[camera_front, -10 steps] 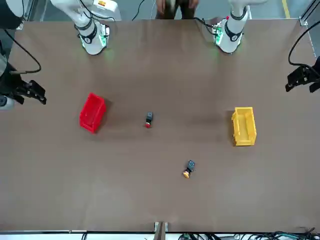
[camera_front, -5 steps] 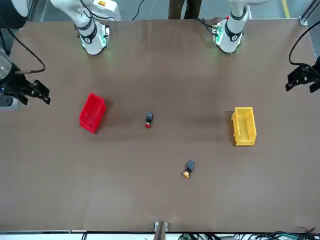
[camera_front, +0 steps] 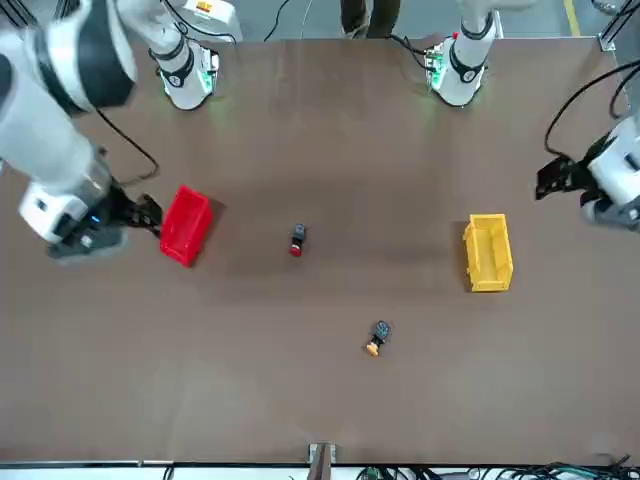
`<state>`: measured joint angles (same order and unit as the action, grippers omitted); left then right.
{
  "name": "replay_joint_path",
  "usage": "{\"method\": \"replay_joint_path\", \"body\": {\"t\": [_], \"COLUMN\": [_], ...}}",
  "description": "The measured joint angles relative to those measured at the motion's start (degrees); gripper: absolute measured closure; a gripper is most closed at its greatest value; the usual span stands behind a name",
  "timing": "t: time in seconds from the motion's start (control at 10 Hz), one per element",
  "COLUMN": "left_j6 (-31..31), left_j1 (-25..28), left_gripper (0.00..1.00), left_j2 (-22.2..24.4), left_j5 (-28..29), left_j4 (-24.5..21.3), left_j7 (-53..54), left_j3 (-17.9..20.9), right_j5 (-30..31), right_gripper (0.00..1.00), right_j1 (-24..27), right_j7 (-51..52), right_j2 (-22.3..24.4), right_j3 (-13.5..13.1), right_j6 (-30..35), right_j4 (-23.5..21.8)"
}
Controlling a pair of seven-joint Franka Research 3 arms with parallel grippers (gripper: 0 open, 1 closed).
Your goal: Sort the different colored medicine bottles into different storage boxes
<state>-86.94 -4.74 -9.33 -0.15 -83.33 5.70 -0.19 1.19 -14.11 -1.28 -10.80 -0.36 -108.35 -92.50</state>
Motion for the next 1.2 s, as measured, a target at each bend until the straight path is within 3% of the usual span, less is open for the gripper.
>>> {"method": "replay_joint_path", "body": {"t": [0.4, 0.9, 1.2], "left_j6": [-7.7, -26.4, -36.3], "left_j1": [-1.7, -3.6, -7.3], "left_gripper": [0.01, 0.01, 0.01], "left_j2": [-8.1, -21.2, -27.0], "left_j5": [-1.6, -2.2, -2.2], "left_j4": [-0.1, -0.6, -0.6], "left_j7": [0.1, -0.2, -0.4], "left_j3": [-2.5, -8.8, -8.8], "right_j5": [-2.2, -2.4, -2.5], "right_gripper": [0.0, 0.0, 0.0], "right_j1": [-4.9, -18.2, -25.5], "right_j7": [-12.7, -31.5, -39.8], "right_j2": [-8.5, -17.0, -19.7], "right_j3": [0.0, 0.1, 0.1], "right_j6": [-7.2, -13.7, -22.1], "right_j4": [-0.3, -0.8, -5.8]}}
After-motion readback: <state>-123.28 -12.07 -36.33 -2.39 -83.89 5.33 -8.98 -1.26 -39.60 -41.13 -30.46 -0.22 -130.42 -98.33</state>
